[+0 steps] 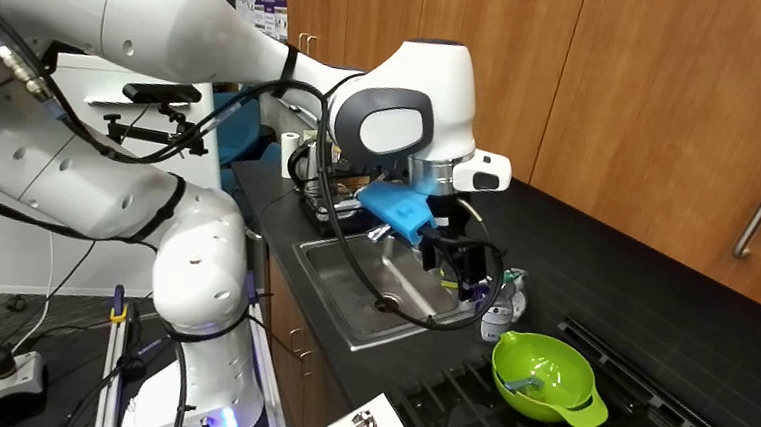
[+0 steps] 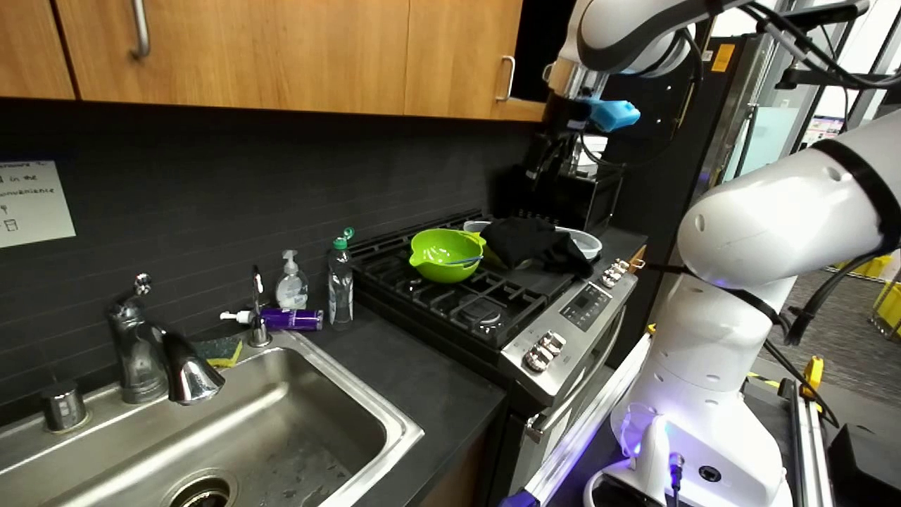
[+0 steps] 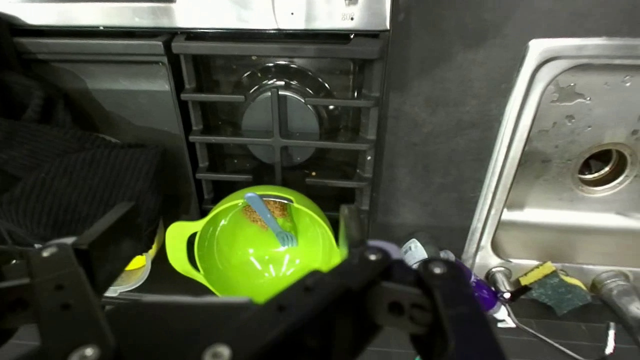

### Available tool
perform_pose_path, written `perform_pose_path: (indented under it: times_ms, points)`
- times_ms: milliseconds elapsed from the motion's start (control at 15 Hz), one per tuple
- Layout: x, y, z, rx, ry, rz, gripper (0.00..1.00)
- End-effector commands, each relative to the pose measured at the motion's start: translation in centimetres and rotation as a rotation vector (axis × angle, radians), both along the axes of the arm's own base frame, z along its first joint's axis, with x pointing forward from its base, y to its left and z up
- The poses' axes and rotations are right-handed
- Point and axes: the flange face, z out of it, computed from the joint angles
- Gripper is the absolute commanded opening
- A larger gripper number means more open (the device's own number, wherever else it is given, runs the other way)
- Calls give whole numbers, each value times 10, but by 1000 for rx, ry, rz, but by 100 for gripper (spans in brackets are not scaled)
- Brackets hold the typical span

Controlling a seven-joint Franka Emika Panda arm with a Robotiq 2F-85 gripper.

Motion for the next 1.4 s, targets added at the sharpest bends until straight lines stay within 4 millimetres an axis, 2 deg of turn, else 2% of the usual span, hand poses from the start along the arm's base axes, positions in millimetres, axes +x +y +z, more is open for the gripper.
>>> perform_pose_path:
  times_ms: [0,267,467,533,600,933,1333]
  points:
    - [12,24,-6,-14,18,79,100]
    - [23,45,-15,-42,32,140,100]
    - [33,52,-30,-55,54,164,100]
    - [35,53,-33,-66,60,168,100]
    - [28,50,-23,-53,51,146,100]
    - [30,50,-25,-54,59,146,100]
    - [40,52,-40,-61,114,137,100]
